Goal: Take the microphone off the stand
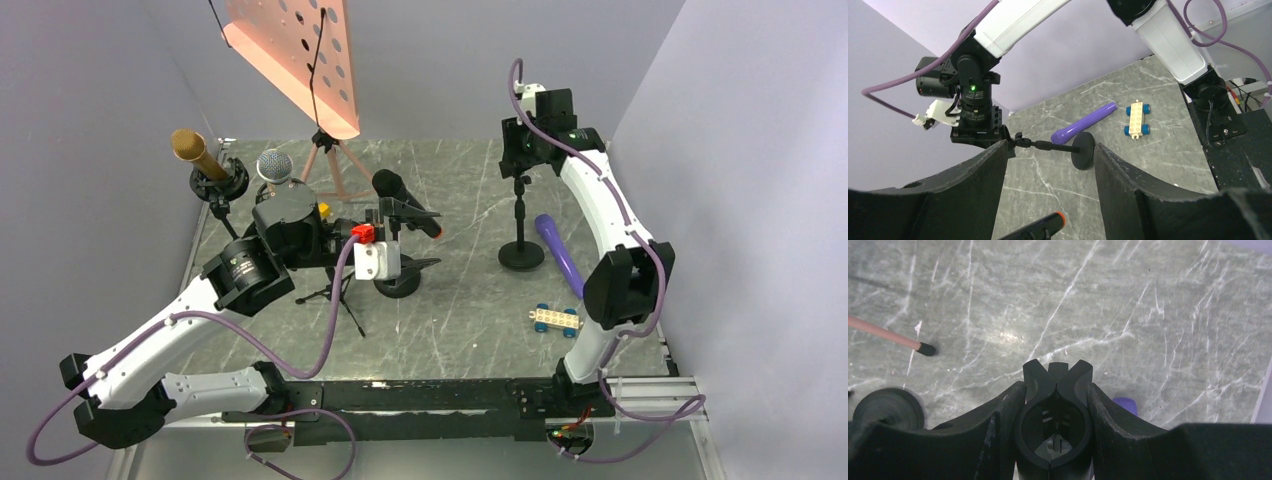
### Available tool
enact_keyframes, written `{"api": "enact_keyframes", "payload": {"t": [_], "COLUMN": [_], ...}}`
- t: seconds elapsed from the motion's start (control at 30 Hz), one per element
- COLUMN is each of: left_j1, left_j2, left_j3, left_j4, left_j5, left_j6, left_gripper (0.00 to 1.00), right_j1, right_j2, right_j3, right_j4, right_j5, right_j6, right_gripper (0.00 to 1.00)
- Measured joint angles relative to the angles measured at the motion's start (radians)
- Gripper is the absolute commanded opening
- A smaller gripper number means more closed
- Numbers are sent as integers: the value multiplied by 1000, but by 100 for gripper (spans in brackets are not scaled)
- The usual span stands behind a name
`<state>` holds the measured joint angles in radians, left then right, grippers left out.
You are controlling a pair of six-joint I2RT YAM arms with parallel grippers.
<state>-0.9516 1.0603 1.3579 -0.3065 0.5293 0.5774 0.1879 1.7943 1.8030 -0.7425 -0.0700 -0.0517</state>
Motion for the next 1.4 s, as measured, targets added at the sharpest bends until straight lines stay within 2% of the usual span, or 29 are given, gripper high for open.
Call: {"api": "enact_keyframes", "payload": {"t": [0.3,0.6,0.77,0.93,0.97,1.03,1.07,1.1,1.17,1.27,1.3,1.4], "left_j1": [8,13,14,16,16,16,16,17,20,29,33,38], "left_j2": [-3,6,13,21,22,23,23,23,23,22,22,22], "left_j3": [0,0,0,1,2,6,6,6,6,6,6,17], "left_j4": [-16,-14,-14,-18,-21,-23,-23,-24,-26,-32,-35,-53], "left_j5": [-10,-14,-19,-20,-21,-23,-23,-23,-23,-23,-23,-24], "left_j6": [14,14,18,32,34,40,42,45,49,50,50,50], "left_gripper": [68,69,69,69,70,70,70,70,70,73,77,80], "right_j1": [-13,-11,-10,-6,-6,-6,-6,-6,-6,-6,-6,-7], "right_j2": [-217,-360,-368,-298,-285,-262,-254,-253,-255,-264,-269,-288], "right_j3": [-270,-484,-499,-480,-478,-478,-479,-481,-489,-489,-487,-439], "right_j4": [254,515,613,676,682,682,681,678,674,657,646,593], "right_j5": [-95,-136,-135,-114,-114,-116,-124,-135,-174,-226,-237,-282], "right_j6": [31,99,106,104,103,98,96,89,70,58,58,55], "right_gripper": [0,0,0,0,3,20,32,48,69,86,89,91]}}
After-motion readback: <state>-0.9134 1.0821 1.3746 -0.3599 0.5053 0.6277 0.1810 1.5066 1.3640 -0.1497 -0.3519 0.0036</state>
